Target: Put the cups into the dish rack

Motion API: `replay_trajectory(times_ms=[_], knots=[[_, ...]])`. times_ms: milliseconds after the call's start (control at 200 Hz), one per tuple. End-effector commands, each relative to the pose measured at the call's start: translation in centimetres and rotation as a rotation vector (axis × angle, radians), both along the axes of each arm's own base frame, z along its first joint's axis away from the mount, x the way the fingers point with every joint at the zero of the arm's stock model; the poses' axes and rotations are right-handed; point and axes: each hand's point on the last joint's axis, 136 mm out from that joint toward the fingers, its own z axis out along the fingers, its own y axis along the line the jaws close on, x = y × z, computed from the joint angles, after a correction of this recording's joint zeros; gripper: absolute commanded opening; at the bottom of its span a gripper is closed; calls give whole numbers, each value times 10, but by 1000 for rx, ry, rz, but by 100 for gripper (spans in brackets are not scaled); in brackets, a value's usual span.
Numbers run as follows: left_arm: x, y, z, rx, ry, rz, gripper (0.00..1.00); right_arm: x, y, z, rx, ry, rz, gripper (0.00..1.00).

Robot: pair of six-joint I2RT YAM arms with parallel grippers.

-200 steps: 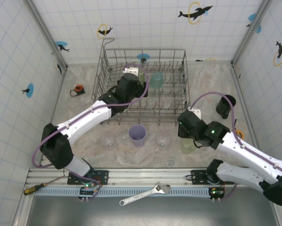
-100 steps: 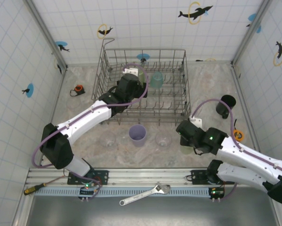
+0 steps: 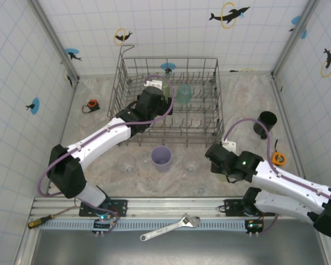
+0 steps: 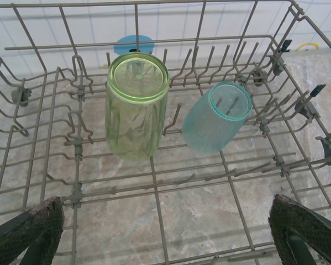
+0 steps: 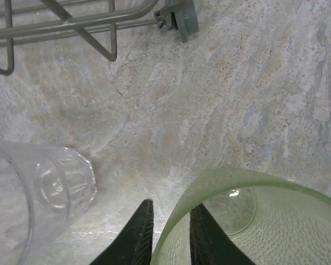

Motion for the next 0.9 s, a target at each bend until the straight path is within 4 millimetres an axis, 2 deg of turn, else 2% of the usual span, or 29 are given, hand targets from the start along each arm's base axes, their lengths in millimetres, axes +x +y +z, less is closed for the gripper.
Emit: replay_trajectory(times_ms=[0,220,425,606,806,896], knots=[[1,-2,-2,42,1,-10,98,2,-8,-6,-26,0,-17,16],[3,-1,-5,58,4,-2,98,14,-23,3,-24,-5,-44,0],[3,-2,-6,59,6,-3,98,31,-26,17,-7,-12,-21,0],[3,-3,-2,81,-4,-31,98,49,-42,36,-98,-21,-25,0],[1,-7,3,68,0,-48,98,84,-54,66,-115,-76,-47,0],[-2,-12,6,44,6,-78,98,101,-52,78,-116,-101,-30,0]])
